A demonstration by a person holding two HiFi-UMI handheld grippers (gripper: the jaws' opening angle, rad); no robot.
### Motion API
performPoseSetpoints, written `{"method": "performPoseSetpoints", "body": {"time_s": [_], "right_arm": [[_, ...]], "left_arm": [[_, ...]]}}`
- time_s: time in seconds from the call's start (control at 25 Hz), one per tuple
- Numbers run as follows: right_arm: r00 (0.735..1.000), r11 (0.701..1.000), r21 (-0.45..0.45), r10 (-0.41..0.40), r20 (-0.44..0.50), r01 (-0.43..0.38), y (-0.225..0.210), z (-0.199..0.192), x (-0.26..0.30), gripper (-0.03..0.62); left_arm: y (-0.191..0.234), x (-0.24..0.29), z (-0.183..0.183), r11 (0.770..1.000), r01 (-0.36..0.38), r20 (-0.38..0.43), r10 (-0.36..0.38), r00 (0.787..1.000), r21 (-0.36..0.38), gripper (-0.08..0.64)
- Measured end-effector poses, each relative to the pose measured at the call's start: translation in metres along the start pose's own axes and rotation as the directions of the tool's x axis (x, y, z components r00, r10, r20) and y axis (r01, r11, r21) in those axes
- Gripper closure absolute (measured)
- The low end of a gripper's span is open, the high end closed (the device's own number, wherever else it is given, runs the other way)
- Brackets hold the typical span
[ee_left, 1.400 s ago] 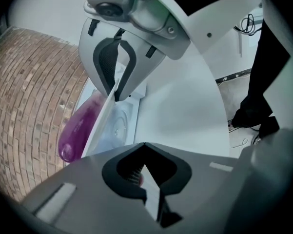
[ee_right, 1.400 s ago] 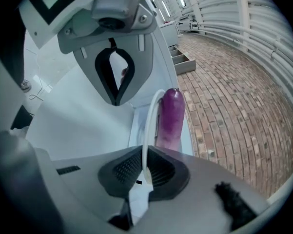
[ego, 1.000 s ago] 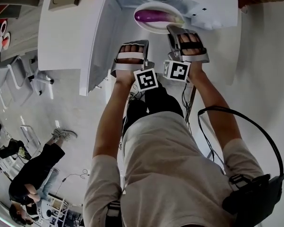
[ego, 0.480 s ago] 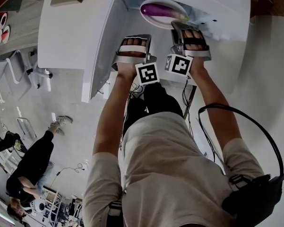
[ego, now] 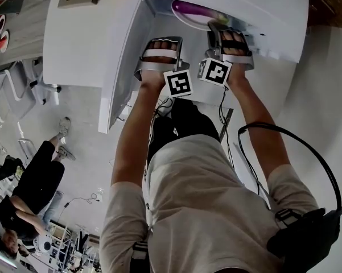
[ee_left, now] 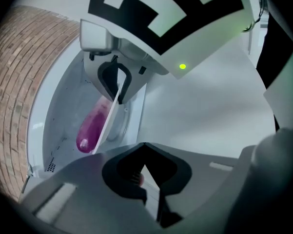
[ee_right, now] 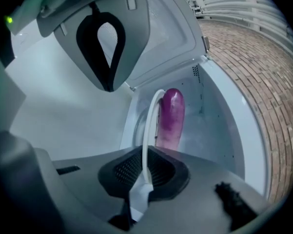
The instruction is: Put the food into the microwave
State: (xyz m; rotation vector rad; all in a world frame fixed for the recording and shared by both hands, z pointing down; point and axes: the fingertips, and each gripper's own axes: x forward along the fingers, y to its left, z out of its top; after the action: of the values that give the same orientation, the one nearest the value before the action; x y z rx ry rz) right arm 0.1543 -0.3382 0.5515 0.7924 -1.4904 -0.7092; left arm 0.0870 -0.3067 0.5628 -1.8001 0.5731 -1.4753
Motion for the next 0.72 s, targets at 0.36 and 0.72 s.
{"method": "performPoseSetpoints", "body": {"time_s": [0.36, 0.72], "right_arm": [[0.999, 0.999, -0.006, 0.033, -0.014, -0.033, -0.005, -0.003, 0.031, 0.565], [0.999, 0.999, -0.009, 0.045, -0.026, -0.045, -0.009, -0.008, 0.054, 0.565]], "left_arm": [[0.005, 0.016, -0.006, 1.000, 0.009, -0.015, -0.009, 1.000, -0.010, 0.554], [0.010, 0.024, -0.007, 0.999, 0.017, -0.020, -0.017, 1.000, -0.031, 0.554]]}}
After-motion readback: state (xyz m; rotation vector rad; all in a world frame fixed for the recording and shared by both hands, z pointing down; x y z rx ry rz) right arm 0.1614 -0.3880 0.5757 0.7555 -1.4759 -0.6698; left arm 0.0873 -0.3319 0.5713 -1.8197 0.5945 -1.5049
